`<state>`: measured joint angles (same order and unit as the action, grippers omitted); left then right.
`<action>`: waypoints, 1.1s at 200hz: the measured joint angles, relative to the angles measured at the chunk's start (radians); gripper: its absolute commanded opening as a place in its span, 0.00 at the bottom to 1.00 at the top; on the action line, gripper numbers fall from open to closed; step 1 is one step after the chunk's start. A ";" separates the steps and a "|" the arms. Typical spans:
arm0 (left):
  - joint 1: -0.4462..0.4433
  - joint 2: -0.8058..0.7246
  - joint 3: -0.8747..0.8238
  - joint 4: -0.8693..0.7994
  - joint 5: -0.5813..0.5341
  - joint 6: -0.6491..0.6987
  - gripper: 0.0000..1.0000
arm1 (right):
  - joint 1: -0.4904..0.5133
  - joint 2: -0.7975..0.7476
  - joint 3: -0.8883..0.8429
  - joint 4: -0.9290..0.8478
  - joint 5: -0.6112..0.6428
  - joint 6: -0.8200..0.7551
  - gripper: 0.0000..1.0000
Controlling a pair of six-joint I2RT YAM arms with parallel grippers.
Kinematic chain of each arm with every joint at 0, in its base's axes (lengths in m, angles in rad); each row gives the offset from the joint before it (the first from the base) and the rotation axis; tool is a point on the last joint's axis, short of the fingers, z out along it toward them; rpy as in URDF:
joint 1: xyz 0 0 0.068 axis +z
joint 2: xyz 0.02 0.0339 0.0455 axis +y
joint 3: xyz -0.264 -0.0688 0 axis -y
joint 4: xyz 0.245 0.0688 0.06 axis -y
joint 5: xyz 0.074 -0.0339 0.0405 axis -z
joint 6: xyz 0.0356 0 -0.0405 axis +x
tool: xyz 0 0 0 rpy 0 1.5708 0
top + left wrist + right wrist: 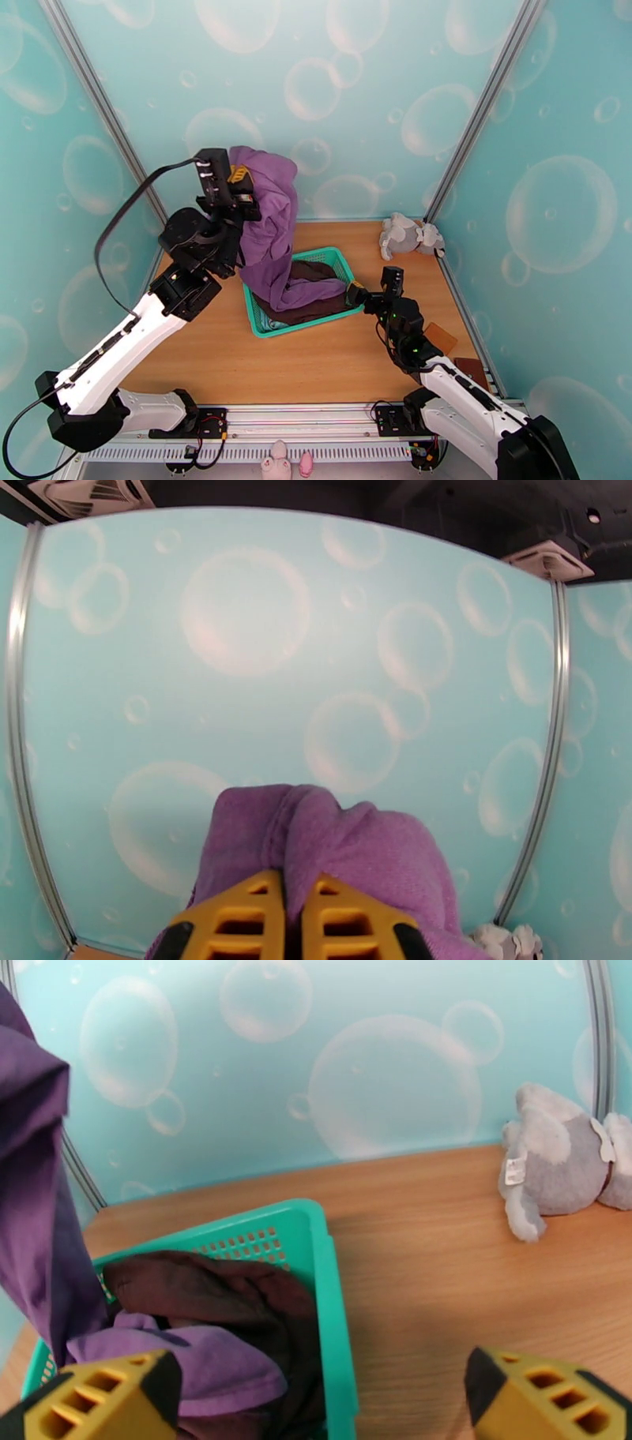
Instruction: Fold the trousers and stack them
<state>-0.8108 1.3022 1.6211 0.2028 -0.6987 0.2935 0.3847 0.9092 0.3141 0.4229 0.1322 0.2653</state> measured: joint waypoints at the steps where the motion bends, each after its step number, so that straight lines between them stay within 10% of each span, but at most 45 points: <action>1: 0.000 -0.001 0.000 0.006 -0.002 0.003 0.00 | 0.001 0.000 0.000 0.000 0.000 0.000 0.99; 105: 0.041 0.014 0.346 0.500 -0.024 0.477 0.00 | 0.057 0.057 0.008 0.008 0.018 -0.053 0.99; 220: 0.306 0.042 0.408 0.372 -0.040 0.526 0.00 | 0.085 0.072 0.010 0.033 0.010 -0.076 0.99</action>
<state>-0.5045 1.3445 2.0289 0.5743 -0.7387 0.8196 0.4702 0.9817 0.3237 0.4561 0.1417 0.1890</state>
